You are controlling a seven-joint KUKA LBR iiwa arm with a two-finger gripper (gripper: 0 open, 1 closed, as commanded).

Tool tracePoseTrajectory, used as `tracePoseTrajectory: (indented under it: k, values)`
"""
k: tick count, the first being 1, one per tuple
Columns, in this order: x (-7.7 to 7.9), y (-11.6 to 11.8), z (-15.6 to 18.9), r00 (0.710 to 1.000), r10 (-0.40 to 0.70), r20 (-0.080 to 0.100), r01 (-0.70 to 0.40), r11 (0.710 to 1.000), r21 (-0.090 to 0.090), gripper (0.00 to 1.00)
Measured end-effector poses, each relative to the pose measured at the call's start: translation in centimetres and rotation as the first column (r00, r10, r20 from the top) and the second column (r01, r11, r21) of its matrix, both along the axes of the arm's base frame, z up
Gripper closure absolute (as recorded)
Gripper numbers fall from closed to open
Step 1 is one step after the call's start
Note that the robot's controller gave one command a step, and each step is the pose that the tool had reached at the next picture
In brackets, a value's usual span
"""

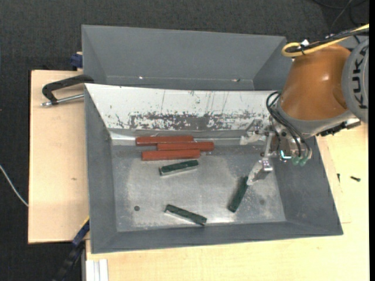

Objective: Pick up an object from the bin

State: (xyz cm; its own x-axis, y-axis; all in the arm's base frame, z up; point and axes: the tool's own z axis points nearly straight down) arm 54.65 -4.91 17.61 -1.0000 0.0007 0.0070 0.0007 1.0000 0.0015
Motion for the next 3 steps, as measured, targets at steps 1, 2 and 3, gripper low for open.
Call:
tracePoseTrajectory:
  k: [1, 2, 3]
  values:
    - [0.1, 0.0, 0.4, 1.000, 0.001, 0.006, -0.001, 1.000, -0.001, 0.00]
    - [0.1, -0.1, -0.1, 1.000, 0.016, 0.011, -0.016, 1.000, -0.001, 0.00]
    - [-1.3, -0.1, -2.4, 1.000, -0.017, 0.002, 0.017, 1.000, 0.000, 0.00]
